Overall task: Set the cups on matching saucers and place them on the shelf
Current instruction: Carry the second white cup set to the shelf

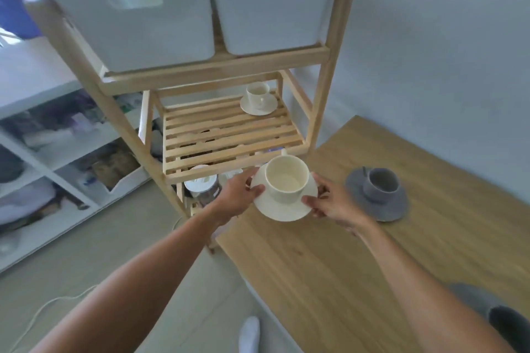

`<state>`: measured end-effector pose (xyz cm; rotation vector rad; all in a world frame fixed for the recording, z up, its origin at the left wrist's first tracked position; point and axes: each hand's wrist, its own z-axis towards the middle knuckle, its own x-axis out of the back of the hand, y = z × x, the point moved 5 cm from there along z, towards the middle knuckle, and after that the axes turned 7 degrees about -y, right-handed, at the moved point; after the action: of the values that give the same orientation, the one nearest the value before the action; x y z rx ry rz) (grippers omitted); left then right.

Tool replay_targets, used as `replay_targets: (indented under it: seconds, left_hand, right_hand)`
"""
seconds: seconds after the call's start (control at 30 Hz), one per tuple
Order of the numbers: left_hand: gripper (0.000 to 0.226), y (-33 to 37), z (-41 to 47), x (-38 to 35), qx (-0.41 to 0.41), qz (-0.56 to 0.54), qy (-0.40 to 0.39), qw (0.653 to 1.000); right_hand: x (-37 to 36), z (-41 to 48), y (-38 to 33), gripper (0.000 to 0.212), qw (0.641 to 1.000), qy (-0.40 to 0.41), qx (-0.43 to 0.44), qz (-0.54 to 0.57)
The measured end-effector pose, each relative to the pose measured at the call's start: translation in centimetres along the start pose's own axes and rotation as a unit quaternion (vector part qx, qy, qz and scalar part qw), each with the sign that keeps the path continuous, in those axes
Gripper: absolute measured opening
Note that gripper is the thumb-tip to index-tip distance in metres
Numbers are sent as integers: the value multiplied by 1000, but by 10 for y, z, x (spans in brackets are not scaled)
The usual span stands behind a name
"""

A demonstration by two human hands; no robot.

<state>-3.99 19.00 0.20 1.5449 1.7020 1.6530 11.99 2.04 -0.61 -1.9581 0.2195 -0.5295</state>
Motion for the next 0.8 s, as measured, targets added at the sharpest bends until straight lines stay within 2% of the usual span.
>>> replay_targets:
  seconds: [0.23,0.37,0.5,0.67,0.8]
  left_hand:
    - [42,-42,38,77,46,-33,43,997]
    - [47,-67,73,114,60,-11,69,996]
    - [44,-92,112,142,88,-38,121,988]
    - [41,-116,164,175,88,-36,180,979]
    - [43,-129,199,208,100,-18,215,971]
  right_hand:
    - [-47,102,-37,71,997,-53,37,-46]
    - [-67,163,-51,63,992,-73,54,-83]
    - [-79,228,-54,71,990,-88,57,-92]
    - [-90,298,-71,46,984,-109,87,-110]
    - [-100,350,-83,36,980,-128,99,-116]
